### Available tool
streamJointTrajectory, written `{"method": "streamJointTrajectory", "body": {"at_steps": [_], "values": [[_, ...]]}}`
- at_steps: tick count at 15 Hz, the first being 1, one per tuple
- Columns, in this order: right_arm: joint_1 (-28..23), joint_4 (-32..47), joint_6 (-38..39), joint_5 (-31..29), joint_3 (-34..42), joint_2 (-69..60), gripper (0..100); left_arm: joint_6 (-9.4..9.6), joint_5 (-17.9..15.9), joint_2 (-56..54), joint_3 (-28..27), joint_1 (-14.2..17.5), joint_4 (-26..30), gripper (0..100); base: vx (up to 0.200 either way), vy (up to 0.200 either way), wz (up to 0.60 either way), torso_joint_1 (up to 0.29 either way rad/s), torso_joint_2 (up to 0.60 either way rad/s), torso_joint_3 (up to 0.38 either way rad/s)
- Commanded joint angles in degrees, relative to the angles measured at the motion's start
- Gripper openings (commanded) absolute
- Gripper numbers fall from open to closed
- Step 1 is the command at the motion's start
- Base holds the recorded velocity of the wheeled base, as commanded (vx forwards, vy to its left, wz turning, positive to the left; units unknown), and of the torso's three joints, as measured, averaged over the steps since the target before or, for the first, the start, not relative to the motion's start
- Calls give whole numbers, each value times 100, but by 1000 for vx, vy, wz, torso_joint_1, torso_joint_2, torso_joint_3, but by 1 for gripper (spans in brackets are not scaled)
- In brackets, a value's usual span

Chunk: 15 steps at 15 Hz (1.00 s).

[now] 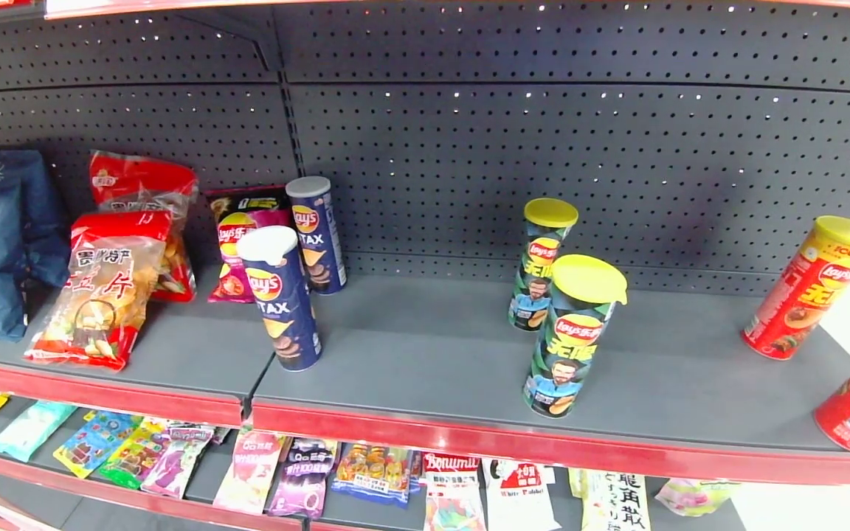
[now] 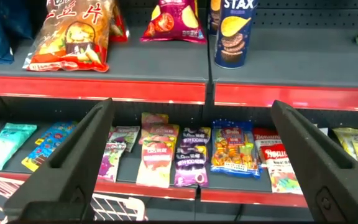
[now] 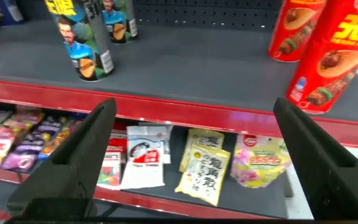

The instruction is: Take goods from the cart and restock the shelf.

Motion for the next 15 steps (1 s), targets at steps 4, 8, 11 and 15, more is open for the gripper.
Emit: {"method": "streamJointTrajectory", "body": {"at_steps": [4, 8, 11, 15], "values": [[173, -71, 360, -453, -2902, 3155, 100, -4, -1, 15, 1, 2, 0, 100, 0, 0, 0, 0, 0, 0], [841, -423, 52, 874, -2067, 3735, 100, -4, -1, 15, 1, 2, 0, 100, 0, 0, 0, 0, 0, 0], [1148, -1653, 0, 1190, -1803, 5308, 100, -4, -1, 15, 1, 2, 0, 100, 0, 0, 0, 0, 0, 0], [1104, -2365, -167, 1427, -1821, 6468, 100, -4, -1, 15, 1, 2, 0, 100, 0, 0, 0, 0, 0, 0]]}}
